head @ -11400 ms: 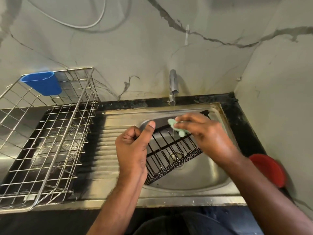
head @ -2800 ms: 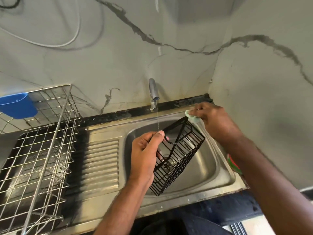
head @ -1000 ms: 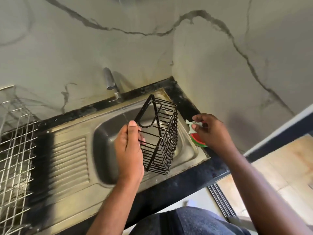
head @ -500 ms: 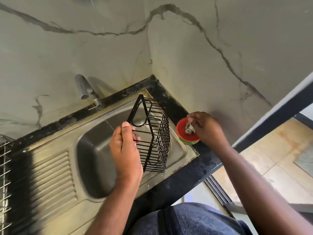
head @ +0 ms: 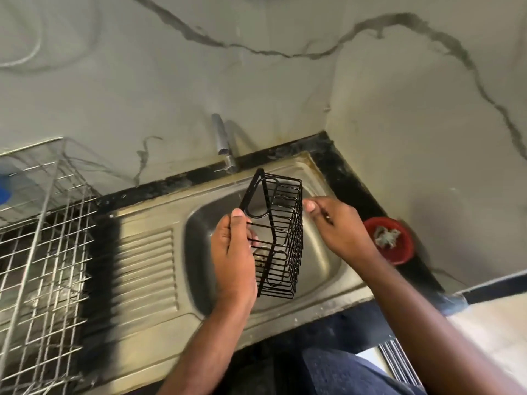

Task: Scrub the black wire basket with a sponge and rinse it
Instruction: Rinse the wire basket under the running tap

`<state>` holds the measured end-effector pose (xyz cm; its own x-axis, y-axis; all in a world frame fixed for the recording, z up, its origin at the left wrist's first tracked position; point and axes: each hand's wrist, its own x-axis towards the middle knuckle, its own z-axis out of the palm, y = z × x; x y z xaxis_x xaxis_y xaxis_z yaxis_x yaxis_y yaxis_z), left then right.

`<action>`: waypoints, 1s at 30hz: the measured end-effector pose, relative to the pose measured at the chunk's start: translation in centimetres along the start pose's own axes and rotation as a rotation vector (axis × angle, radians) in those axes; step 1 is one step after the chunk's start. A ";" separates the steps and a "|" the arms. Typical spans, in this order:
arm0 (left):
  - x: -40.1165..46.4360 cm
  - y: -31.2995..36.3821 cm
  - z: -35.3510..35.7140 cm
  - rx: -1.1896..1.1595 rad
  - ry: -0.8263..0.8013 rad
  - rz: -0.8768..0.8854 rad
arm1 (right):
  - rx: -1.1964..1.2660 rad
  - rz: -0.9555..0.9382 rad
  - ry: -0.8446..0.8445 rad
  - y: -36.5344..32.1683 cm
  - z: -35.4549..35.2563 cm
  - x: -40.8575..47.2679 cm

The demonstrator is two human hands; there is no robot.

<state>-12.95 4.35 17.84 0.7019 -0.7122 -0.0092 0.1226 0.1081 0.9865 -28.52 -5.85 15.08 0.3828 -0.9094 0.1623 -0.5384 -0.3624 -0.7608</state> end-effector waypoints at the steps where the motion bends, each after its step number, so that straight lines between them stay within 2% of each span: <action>1: 0.5 0.0 -0.6 0.008 0.015 -0.001 | -0.001 -0.009 -0.008 -0.2 0.7 0.6; 13: 6.8 -1.3 -4.5 0.017 0.075 -0.071 | -0.008 -0.004 -0.172 -1.7 6.9 6.7; 19: 8.7 -2.9 -4.8 0.080 0.043 -0.117 | -0.061 0.086 -0.122 -1.5 8.0 9.3; 25: 10.3 -3.5 -4.4 0.091 0.018 -0.161 | -0.271 -0.018 0.024 -2.6 7.8 11.8; 28: 11.0 -3.9 -4.1 0.106 0.000 -0.165 | -0.223 -0.092 0.026 -3.7 8.2 13.3; 30: 11.4 -4.0 -4.1 0.128 -0.021 -0.171 | -0.129 -0.099 -0.054 -4.2 9.2 14.4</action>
<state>-2.56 -1.43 13.09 0.6637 -0.7270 -0.1760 0.1477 -0.1032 0.9836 -13.83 -15.54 14.85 0.4770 -0.8568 0.1959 -0.5865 -0.4763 -0.6551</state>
